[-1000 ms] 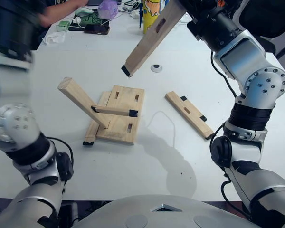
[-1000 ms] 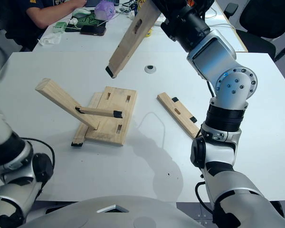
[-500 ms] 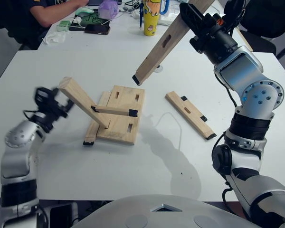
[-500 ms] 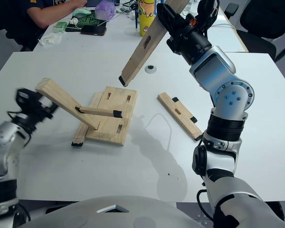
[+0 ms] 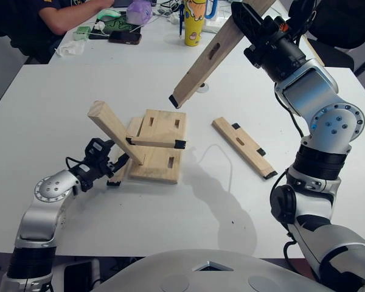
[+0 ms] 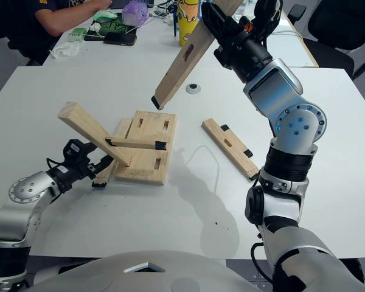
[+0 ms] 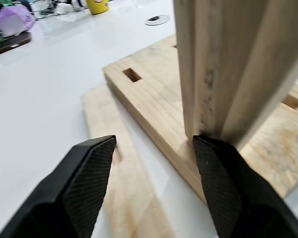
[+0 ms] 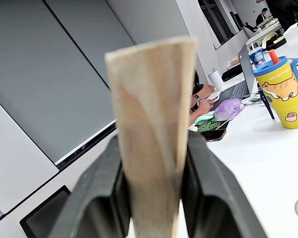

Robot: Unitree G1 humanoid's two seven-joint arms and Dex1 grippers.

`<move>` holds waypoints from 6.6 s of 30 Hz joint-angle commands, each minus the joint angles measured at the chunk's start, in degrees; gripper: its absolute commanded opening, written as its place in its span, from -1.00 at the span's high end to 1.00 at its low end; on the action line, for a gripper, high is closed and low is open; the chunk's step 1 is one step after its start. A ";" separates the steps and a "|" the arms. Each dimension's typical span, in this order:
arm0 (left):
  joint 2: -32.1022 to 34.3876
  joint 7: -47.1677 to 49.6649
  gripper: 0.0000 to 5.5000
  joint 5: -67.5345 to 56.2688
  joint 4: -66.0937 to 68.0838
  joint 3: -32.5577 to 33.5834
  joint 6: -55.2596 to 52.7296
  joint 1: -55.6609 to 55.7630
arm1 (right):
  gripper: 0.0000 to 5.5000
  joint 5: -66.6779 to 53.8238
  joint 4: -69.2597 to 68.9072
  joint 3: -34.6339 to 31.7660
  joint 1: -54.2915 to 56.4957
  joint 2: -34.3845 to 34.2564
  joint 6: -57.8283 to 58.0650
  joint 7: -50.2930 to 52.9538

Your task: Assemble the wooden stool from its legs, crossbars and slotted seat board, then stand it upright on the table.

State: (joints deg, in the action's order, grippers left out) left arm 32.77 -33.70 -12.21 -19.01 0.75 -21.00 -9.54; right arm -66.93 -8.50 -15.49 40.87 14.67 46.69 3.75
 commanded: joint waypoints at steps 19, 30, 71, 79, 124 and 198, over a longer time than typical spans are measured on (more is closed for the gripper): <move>-8.18 6.39 -0.05 4.24 -1.07 -7.02 -2.54 8.52 | 0.62 23.12 2.73 3.67 -9.09 9.71 -3.06 -11.61; -8.52 6.21 -0.05 5.14 1.04 -7.08 -1.16 8.83 | 0.62 23.86 4.67 3.03 -13.10 4.74 -5.59 -18.99; -9.24 6.22 -0.05 4.55 0.24 -6.18 -1.11 9.80 | 0.62 21.44 4.18 -1.40 -19.07 6.68 -7.49 -32.27; -9.35 6.30 -0.05 4.49 -0.11 -6.08 -1.27 9.57 | 0.62 23.01 3.59 -0.35 -19.90 7.17 -7.49 -32.47; -9.41 7.31 -0.05 1.86 0.75 0.65 2.17 16.65 | 0.61 36.10 7.73 12.59 -16.09 11.98 -7.99 -29.04; -26.71 39.84 1.00 -24.25 -16.98 7.35 -26.15 44.65 | 0.62 39.11 -6.20 14.31 -16.84 -10.90 8.48 5.56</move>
State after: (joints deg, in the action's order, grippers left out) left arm 8.52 4.29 -34.92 -36.87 9.49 -44.17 35.50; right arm -29.61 -18.45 -1.95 27.70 4.38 50.97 7.30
